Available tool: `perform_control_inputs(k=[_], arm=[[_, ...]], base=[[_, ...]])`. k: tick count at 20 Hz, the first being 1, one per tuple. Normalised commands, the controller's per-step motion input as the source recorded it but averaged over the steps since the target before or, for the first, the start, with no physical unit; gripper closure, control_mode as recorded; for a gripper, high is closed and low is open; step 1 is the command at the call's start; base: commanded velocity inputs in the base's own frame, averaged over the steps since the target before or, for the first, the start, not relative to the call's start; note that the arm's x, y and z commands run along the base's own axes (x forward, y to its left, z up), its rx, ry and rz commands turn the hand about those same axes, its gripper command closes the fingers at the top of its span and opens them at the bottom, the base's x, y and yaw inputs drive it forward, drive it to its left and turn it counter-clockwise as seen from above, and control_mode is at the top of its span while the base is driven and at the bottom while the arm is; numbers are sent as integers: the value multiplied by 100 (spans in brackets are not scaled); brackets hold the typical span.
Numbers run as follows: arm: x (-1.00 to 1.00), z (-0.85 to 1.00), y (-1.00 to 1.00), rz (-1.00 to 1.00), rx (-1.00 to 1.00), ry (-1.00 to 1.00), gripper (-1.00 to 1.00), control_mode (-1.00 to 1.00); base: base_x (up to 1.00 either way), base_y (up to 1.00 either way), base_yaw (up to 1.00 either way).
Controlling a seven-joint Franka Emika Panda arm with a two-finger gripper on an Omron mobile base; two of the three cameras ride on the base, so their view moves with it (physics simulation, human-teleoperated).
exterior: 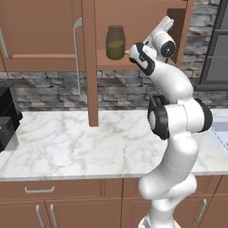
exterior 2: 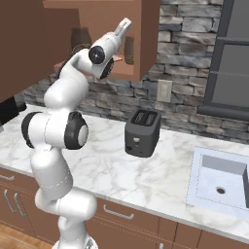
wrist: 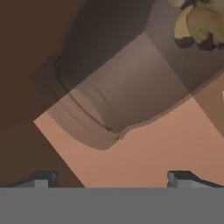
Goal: Pick the jar and jar from the dining table and place them in the open cabinet. Close the cabinet after placing the objects.
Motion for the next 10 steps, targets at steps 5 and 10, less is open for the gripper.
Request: perform_control_inputs(k=[5, 10], arm=[[-13, 30, -13, 4, 7, -22, -100, -100], [-68, 59, -46, 1, 10, -3, -100, -100]], base=[[0, 0, 0], [0, 0, 0]])
